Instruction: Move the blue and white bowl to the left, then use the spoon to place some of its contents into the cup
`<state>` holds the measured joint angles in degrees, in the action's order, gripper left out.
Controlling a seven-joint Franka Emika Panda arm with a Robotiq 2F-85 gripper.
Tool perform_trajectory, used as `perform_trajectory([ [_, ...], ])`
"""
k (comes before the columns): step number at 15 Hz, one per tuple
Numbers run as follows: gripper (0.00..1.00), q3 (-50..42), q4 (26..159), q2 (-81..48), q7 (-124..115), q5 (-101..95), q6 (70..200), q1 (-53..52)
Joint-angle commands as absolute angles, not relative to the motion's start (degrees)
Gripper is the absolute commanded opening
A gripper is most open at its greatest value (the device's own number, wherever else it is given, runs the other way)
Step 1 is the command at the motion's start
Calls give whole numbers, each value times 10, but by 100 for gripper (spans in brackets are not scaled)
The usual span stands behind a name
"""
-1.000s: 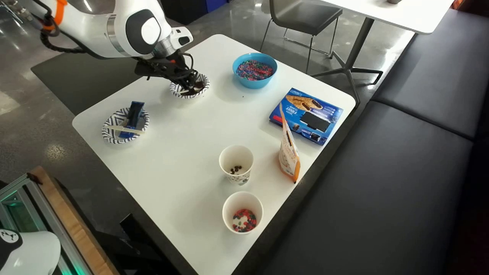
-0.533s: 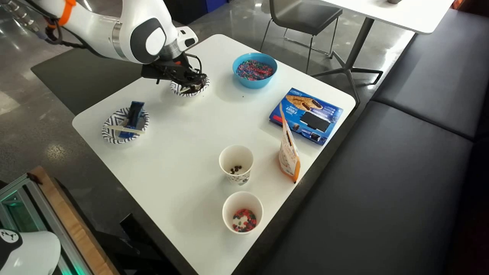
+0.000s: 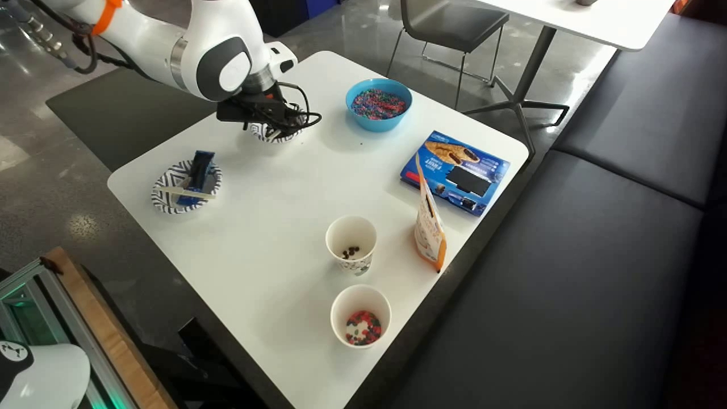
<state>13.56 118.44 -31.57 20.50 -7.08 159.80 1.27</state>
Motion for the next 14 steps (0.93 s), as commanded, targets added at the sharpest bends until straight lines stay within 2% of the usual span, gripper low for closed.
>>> perform_trajectory([
  [1, 4, 174, 1185, -334, 268, -43, 1624, 49],
  [14, 4, 320, 1181, -376, 448, 47, 1619, 194],
])
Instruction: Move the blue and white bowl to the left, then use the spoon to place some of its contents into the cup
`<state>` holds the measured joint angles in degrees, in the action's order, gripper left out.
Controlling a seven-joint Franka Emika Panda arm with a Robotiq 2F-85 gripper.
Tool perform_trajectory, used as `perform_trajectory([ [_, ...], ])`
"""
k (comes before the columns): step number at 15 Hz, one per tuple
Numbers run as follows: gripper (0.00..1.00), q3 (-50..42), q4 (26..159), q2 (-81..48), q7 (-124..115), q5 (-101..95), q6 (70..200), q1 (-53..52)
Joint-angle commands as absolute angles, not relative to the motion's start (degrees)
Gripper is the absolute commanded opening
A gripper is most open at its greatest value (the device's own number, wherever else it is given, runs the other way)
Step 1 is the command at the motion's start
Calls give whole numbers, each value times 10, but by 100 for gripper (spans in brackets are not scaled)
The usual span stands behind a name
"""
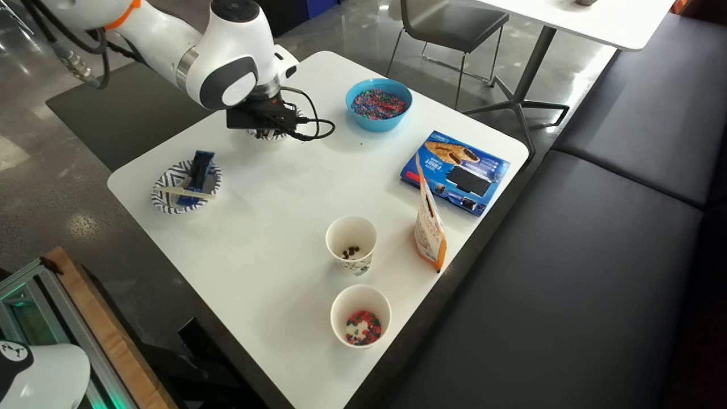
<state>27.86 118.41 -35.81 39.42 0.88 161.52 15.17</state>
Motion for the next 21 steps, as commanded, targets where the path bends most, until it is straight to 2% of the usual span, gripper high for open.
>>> perform_trajectory([
  [1, 4, 330, 1182, -377, 461, 58, 1618, 206],
  [7, 4, 410, 1202, -378, 555, 127, 1618, 300],
  [14, 4, 530, 1299, -346, 640, 203, 1645, 446],
  [21, 4, 745, 1442, -341, 591, 162, 1800, 677],
])
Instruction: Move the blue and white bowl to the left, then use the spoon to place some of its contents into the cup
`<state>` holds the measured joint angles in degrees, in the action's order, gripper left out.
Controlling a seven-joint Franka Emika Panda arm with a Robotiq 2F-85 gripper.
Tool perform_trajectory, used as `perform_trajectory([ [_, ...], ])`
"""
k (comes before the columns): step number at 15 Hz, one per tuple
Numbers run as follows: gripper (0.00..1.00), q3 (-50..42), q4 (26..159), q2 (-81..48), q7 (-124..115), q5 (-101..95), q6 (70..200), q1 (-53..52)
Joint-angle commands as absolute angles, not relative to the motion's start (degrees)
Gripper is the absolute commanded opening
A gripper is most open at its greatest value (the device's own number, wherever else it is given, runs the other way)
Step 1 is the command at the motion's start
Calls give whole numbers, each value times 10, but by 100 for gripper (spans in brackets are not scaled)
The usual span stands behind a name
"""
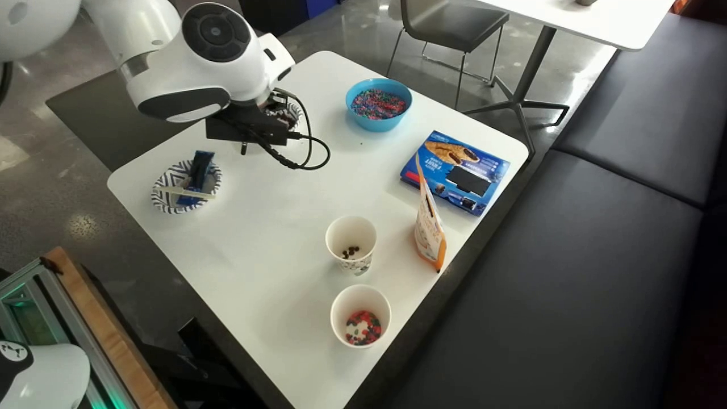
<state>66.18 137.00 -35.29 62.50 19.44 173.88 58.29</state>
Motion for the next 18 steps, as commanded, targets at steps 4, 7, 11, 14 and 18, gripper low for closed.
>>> perform_trajectory([
  [4, 4, 824, 1533, -310, 460, 73, 1915, 787],
  [7, 4, 855, 1584, -264, 342, 33, 1980, 851],
  [11, 4, 877, 1582, -221, 270, 93, 1999, 889],
  [14, 4, 896, 1575, -190, 235, 155, 1994, 912],
  [18, 4, 925, 1572, -162, 208, 258, 1992, 944],
])
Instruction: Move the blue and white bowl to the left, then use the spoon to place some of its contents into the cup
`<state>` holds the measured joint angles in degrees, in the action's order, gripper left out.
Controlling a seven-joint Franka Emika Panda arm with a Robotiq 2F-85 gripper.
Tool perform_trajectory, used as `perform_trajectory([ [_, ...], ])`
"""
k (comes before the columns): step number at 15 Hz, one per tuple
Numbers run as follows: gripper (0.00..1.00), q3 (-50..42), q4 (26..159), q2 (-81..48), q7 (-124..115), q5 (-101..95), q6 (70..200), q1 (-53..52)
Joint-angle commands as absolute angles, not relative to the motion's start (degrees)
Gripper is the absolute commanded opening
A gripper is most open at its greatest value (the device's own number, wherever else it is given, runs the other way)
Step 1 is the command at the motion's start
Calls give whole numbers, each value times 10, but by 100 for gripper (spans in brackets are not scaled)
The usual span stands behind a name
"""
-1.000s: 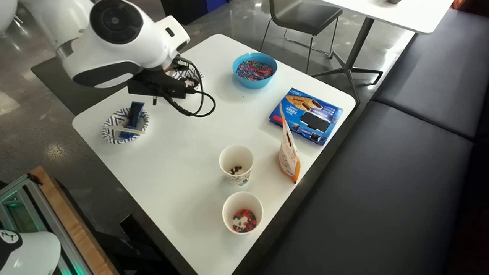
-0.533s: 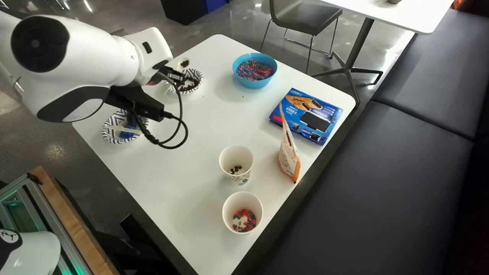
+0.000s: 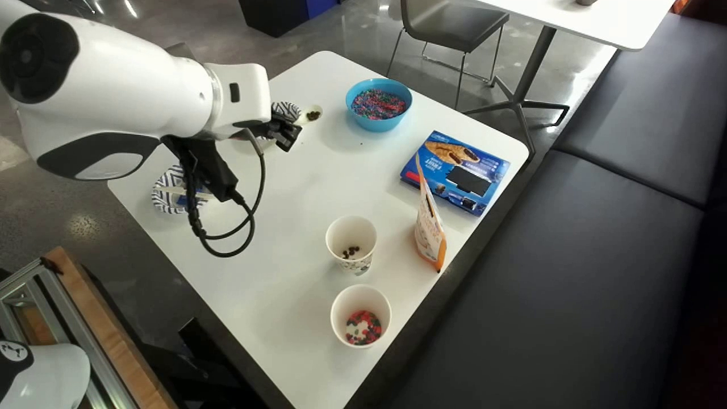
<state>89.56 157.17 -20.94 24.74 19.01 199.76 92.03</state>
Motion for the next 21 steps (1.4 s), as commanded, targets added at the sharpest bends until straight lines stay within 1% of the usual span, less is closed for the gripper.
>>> perform_trajectory([
  [1, 4, 931, 1571, -158, 203, 283, 1996, 952],
  [6, 4, 952, 1575, -113, 191, 410, 1999, 990],
  [7, 14, 933, 1571, -159, 215, 361, 1998, 977],
  [17, 14, 940, 1571, -132, 204, 392, 1998, 986],
  [18, 4, 940, 1571, -131, 203, 392, 1998, 986],
  [21, 4, 935, 1575, -116, 197, 403, 2005, 988],
])
